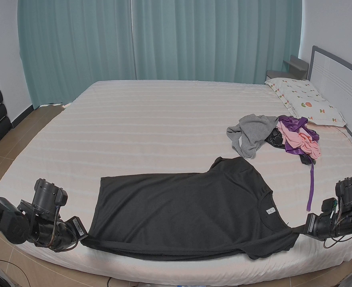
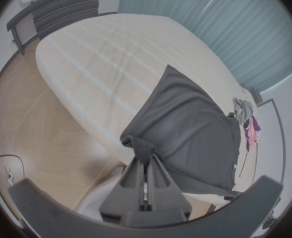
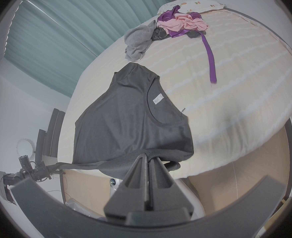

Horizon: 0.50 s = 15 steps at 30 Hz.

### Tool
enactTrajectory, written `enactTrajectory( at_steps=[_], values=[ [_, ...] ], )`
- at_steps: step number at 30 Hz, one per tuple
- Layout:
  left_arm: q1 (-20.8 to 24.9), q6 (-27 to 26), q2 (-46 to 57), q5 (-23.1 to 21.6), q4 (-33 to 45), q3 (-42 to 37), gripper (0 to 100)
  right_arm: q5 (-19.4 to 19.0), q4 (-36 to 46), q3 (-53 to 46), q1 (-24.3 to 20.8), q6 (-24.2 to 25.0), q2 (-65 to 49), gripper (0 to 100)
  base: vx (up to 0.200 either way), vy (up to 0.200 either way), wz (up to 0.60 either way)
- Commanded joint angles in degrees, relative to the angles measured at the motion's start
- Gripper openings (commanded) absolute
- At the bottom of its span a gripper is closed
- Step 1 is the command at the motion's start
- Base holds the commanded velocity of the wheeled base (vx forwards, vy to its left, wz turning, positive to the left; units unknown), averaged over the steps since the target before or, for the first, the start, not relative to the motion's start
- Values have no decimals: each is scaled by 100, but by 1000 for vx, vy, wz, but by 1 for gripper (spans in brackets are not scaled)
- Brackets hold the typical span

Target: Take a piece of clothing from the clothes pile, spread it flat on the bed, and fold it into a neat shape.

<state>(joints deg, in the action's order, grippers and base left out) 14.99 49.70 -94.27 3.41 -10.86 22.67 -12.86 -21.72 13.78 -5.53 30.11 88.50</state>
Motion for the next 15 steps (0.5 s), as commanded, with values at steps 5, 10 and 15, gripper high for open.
enactTrajectory(
  at_steps=[5, 10, 15],
  values=[
    [-84, -48, -724, 28, -4, 431, 0, 3, -7, 503, 61, -14, 730, 0, 0, 0, 0],
    [-146, -31, -839, 45, -12, 536, 0, 20, -7, 670, 61, -5, 985, 0, 0, 0, 0],
    [-366, -22, -724, 37, 49, 712, 0, 29, -7, 767, 61, 12, 1020, 0, 0, 0, 0]
  ],
)
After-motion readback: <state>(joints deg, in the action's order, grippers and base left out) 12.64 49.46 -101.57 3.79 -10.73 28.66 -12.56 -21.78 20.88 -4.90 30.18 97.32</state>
